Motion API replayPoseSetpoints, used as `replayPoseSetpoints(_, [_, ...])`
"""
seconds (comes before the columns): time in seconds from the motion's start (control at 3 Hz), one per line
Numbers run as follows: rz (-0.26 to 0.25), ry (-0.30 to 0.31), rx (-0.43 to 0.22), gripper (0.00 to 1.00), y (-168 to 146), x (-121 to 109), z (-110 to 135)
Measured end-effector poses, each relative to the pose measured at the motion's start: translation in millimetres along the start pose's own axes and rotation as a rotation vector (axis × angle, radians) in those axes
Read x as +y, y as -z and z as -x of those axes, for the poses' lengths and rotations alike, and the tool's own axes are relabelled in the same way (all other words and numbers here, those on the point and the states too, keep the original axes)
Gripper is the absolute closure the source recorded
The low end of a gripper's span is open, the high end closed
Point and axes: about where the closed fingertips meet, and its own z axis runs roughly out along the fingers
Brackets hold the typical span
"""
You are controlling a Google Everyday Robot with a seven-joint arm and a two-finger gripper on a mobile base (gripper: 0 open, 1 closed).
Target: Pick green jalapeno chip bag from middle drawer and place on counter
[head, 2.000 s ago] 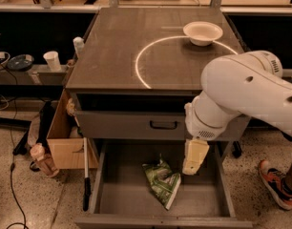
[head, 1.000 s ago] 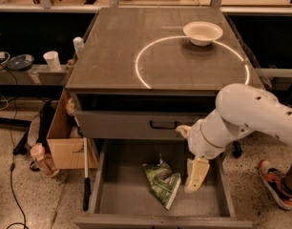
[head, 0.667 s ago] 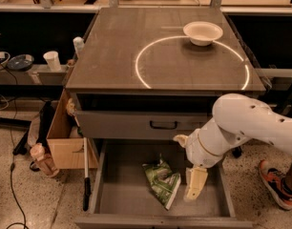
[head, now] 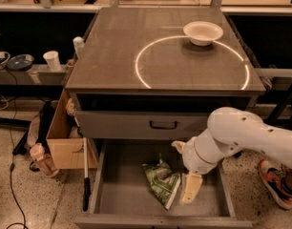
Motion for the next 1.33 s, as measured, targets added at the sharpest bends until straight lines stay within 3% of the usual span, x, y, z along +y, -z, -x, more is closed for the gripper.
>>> replayPoseSetpoints(0.33, [-0.039, -0.037, 0.022, 0.00, -56, -14, -16])
replayPoseSetpoints(0.67, [-0.049, -0.073, 0.047, 0.00, -90, -23, -27])
replayPoseSetpoints(1.33, [-0.010, -0.168, 0.125, 0.00, -164, -45, -64])
